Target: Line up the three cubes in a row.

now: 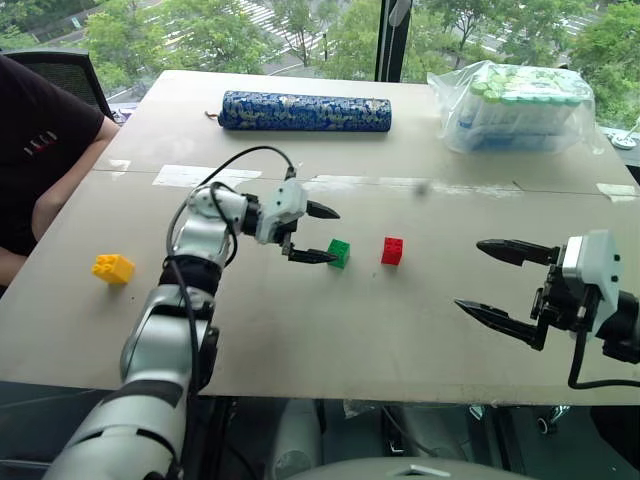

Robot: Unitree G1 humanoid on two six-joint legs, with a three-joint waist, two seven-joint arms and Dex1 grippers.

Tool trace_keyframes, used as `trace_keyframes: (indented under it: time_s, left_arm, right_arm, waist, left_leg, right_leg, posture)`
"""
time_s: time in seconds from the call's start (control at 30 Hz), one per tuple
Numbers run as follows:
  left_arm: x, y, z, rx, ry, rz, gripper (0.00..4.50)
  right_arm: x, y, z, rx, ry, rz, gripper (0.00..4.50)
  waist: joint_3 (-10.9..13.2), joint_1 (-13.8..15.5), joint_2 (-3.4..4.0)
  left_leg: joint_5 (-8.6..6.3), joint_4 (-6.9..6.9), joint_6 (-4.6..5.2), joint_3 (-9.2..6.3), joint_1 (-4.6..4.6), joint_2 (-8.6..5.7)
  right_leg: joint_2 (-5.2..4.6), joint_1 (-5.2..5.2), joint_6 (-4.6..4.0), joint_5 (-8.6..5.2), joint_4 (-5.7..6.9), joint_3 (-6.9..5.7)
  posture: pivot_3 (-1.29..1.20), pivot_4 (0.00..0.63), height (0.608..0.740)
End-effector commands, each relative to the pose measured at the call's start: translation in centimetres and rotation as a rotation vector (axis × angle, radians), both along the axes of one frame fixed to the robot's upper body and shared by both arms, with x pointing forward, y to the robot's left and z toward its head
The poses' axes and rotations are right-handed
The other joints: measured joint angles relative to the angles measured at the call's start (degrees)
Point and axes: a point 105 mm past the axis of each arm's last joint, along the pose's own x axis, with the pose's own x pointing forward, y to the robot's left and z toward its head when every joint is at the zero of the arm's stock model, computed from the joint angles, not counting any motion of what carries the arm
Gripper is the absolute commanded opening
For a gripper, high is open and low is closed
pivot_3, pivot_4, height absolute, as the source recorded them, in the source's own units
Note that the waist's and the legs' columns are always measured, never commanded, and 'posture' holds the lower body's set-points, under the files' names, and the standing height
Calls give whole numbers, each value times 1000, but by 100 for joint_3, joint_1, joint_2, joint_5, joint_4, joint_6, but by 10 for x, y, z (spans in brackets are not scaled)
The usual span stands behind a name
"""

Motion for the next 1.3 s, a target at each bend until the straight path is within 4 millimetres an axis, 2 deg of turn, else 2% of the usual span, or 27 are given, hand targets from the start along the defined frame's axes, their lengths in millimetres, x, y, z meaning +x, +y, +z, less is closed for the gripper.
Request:
trace_keyframes:
  time_s: [0.03, 0.33, 0.37, 0.4, 0.43, 0.5, 0.53, 0.57, 0.6, 0.93, 1.3]
  left_arm:
    - [-3, -11, 9, -9, -33, -9, 4475]
    - [16, -26, -8, 136, -25, -52, 4475]
    - [17, -28, -10, 146, -30, -61, 4083]
    - [17, -30, -10, 149, -24, -69, 3956]
    - [18, -31, -11, 152, -19, -76, 3483]
    - [19, -31, -12, 157, -20, -85, 2856]
    - [19, -32, -12, 159, -23, -87, 2351]
    - [19, -32, -12, 154, -23, -89, 2041]
    - [19, -32, -11, 147, -21, -90, 1373]
    - [26, -36, -7, 125, -22, -64, 1313]
    - [26, -34, -10, 144, -33, -71, 1313]
  right_arm:
    - [2, 7, 6, 14, -37, 50, 4500]
    - [-1, 9, 7, 4, -50, 42, 4500]
    - [-2, 8, 7, 2, -50, 35, 4500]
    - [-3, 8, 7, -1, -51, 27, 4500]
    - [-4, 7, 7, -2, -51, 20, 4500]
    - [-6, 7, 7, 0, -53, 8, 4500]
    - [-7, 7, 7, 0, -52, 3, 4500]
    - [-8, 7, 6, 0, -52, -1, 4500]
    - [-9, 7, 6, 0, -51, -5, 4500]
    - [-10, 7, 5, 5, -50, -21, 4500]
    - [-11, 5, 4, 3, -46, -29, 4500]
  waist:
    - [0, 36, 0]
    - [0, 137, 1]
    - [0, 136, 1]
    - [0, 135, 1]
    - [0, 134, 1]
    - [0, 122, 1]
    - [0, 121, 1]
    - [0, 117, 1]
    - [0, 118, 0]
    - [0, 123, 1]
    - [0, 124, 1]
  left_leg:
    - [0, 4, 0, -4, 0, 0]
    - [-1, 13, 1, -13, -1, -2]
    - [-1, 13, 1, -12, -1, -2]
    - [-1, 13, 1, -12, -2, -2]
    - [-1, 12, 1, -13, -3, -2]
    - [-1, 12, 1, -13, -3, -2]
    - [-1, 12, 1, -13, -2, -2]
    - [-1, 12, 1, -13, -1, -2]
    - [-1, 12, 1, -13, 0, -2]
    - [-1, 13, 1, -14, -1, -2]
    - [-1, 13, 1, -14, -1, -2]
  right_leg:
    - [0, 3, 0, 0, -1, -4]
    - [1, 16, 0, 0, -6, -13]
    - [1, 16, 0, 0, -9, -11]
    - [1, 16, 0, 0, -9, -12]
    - [1, 16, 0, 0, -11, -12]
    - [2, 16, 0, 0, -10, -12]
    - [2, 16, 0, 0, -9, -12]
    - [2, 16, 0, 0, -8, -12]
    - [2, 16, 0, 0, -6, -12]
    - [2, 17, 0, 0, -7, -12]
    - [2, 17, 0, 0, -7, -13]
  posture:
    - [0, 150, 740]
    - [0, 150, 740]
    - [0, 150, 740]
    - [0, 150, 740]
    - [0, 150, 740]
    - [0, 150, 740]
    - [0, 150, 740]
    - [0, 150, 740]
    - [0, 150, 740]
    - [0, 150, 740]
    - [0, 150, 740]
